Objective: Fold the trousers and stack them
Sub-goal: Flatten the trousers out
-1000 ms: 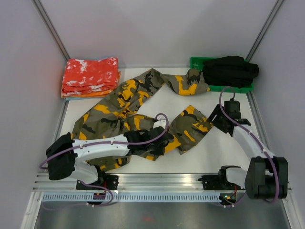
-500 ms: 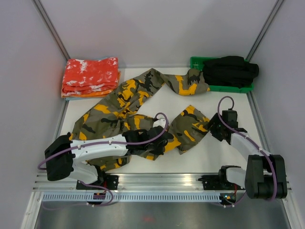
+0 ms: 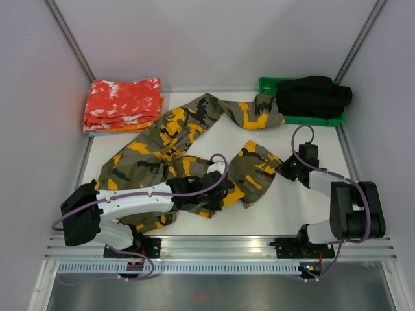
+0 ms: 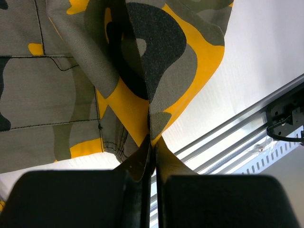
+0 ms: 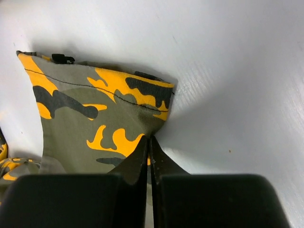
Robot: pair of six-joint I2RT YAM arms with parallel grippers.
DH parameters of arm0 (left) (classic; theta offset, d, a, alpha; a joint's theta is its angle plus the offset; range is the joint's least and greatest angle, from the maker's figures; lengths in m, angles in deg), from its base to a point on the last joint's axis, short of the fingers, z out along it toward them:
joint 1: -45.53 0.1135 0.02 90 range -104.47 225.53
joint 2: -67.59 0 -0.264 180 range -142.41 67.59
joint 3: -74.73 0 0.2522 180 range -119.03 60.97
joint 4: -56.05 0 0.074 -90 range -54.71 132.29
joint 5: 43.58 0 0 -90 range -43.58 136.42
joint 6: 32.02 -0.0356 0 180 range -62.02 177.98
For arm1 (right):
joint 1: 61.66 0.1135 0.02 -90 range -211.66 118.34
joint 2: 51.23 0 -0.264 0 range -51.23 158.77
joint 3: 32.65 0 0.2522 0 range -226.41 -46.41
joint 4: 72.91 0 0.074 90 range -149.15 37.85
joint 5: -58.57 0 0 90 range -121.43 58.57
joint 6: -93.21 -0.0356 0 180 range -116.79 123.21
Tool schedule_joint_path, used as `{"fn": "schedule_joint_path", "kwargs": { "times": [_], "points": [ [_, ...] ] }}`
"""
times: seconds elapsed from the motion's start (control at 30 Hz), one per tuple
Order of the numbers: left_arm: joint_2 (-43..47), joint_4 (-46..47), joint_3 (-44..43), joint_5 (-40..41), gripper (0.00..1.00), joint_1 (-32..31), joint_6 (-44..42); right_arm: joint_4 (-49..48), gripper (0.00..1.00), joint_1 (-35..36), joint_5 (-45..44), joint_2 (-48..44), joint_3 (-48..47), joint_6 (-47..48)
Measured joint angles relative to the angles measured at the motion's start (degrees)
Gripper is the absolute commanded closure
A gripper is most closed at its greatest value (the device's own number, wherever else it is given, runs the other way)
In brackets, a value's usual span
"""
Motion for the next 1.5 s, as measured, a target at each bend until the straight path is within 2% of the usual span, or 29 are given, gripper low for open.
{"fn": "schedule_joint_path", "kwargs": {
  "times": [0.17, 0.33, 0.5, 0.63, 0.67, 0.73, 0.77, 0.9, 0.93, 1.0, 1.03, 1.07, 1.13, 1.3, 1.4, 1.5],
  "points": [
    [0.0, 0.0, 0.0, 0.0, 0.98, 0.46, -0.02, 2.58, 1.0, 0.0, -1.11, -1.38, -0.11, 0.31],
    [0.0, -0.07, -0.04, 0.0, 0.98, 0.66, -0.81, 14.69, 1.0, -1.33, -6.32, -8.28, -3.61, 2.86],
    [0.0, 0.07, -0.74, -0.15, 0.97, 0.66, -3.06, 24.48, 1.0, -12.7, -10.25, -17.4, -14.73, 5.42],
    [-0.81, 4.0, -3.82, -1.11, 0.93, 0.83, -4.76, 28.85, 1.0, -22.95, -9.25, -21.57, -21.03, 6.86],
    [-1.2, 4.72, -4.66, -1.81, 0.71, 0.85, -5.14, 29.66, 1.0, -24.85, -9.05, -21.53, -21.53, 7.02],
    [-3.19, 5.84, -6.32, -4.26, 0.41, 0.9, -6.71, 31.34, 1.0, -28.06, -8.2, -19.45, -21.44, 7.13],
    [-4.11, 5.68, -6.51, -5.44, 0.33, 0.9, -7.23, 31.06, 1.0, -28.83, -7.85, -18.51, -20.9, 7.1],
    [-8.44, 3.26, -7.96, -8.55, 0.26, 0.9, -7.85, 31.78, 0.98, -31.56, -6.05, -17.2, -18.01, 7.28],
    [-8.72, 2.89, -8.13, -8.9, 0.22, 0.9, -7.96, 32.04, 0.94, -31.71, -5.81, -17.53, -17.88, 7.39],
    [-8.48, 1.55, -8.9, -9.07, 0.13, 0.92, -8.15, 32.2, 0.62, -31.8, -4.66, -18.82, -17.94, 7.54],
    [-8.13, 1.29, -9.25, -8.92, 0.09, 0.94, -8.22, 32.24, 0.36, -31.78, -3.48, -19.58, -18.1, 7.65],
    [-7.48, 0.87, -9.53, -8.57, 0.04, 0.98, -8.26, 32.15, 0.27, -31.71, -1.99, -20.24, -18.34, 7.65],
    [-5.81, 0.2, -9.64, -7.45, 0.03, 1.33, -8.15, 31.67, 0.13, -31.34, 1.7, -21.11, -18.73, 8.0],
    [-3.45, -1.29, -9.97, -5.73, 0.05, 7.1, -6.32, 34.49, 0.07, -28.26, 6.34, -22.23, -22.14, 9.2],
    [-4.24, -1.42, -9.46, -5.73, 0.07, 13.2, -4.31, 37.79, 0.05, -23.98, 6.71, -22.36, -29.31, 11.63],
    [-4.74, -1.05, -7.93, -5.11, 0.08, 16.2, -2.43, 39.91, 0.05, -19.52, 6.75, -22.71, -35.6, 14.14]
  ]
}}
